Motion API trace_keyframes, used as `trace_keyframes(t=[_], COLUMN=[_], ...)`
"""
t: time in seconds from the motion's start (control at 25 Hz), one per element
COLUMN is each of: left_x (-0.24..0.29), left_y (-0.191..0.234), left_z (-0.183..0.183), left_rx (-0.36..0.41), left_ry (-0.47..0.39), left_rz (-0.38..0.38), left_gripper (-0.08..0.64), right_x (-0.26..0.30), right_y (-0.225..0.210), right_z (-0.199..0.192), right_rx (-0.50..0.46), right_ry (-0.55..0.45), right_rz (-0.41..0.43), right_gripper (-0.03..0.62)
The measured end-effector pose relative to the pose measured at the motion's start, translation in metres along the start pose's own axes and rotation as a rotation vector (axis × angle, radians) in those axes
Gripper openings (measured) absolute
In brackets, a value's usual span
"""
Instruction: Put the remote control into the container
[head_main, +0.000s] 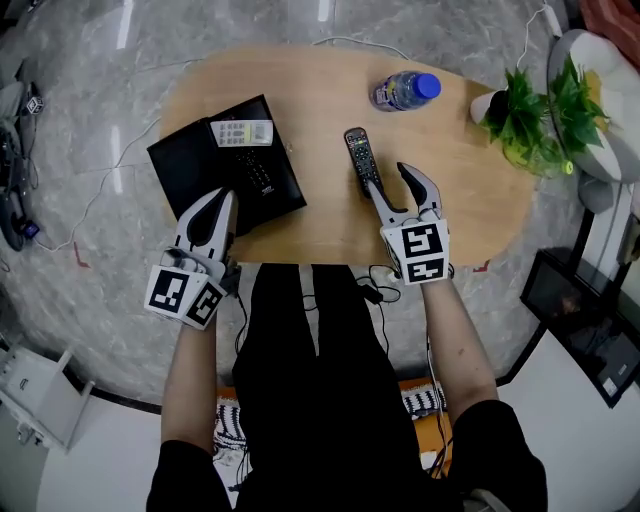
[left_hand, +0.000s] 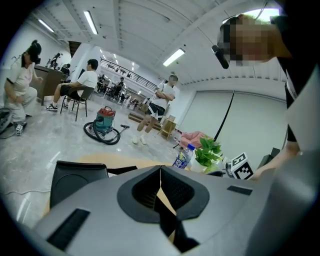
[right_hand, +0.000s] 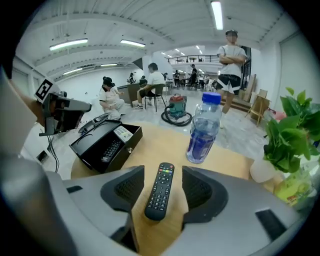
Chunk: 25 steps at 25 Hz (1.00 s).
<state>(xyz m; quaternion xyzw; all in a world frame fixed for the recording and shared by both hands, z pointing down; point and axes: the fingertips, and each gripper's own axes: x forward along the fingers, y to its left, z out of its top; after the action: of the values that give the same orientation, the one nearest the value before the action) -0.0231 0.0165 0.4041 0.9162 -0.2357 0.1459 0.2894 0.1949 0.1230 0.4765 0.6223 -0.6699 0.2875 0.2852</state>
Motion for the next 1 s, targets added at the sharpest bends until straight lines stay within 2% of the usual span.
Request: trace_keyframes(t=[0.08,0.32,0.44,0.72,1.0], left_x=[-0.003,-0.015,-0.019,-0.026,-0.027], left_y=[0.002,0.007,0.015,0.031,0.047], left_z=[0.001,-0.015,-0.021,-0.03,-0.034], left_rx=[-0.019,-0.038,-0.051,-0.081,-0.109], left_ry=[-0.009,0.016,0.029,0.045,0.054], left_rz=[0.007,0.022,0.031,0.04,0.036], left_gripper=[0.008,0.008,0.008,0.008,0.008], right_x=[0.013,0.045,0.056,0.078,0.089], right_y=[0.001,0.005,0.01,0.006,0.003], right_z=[-0.013,-0.054,-0.069,-0.08,-0.082], right_rx=[0.028,0.128,0.119,0.143,0.153], right_ry=[0.045,0.193,0.249,0.305,0.347], right_rz=[0.007,0.013,0.001,-0.045,-0.05], right_gripper=[0.243,0.262,0.272,0.276,0.275])
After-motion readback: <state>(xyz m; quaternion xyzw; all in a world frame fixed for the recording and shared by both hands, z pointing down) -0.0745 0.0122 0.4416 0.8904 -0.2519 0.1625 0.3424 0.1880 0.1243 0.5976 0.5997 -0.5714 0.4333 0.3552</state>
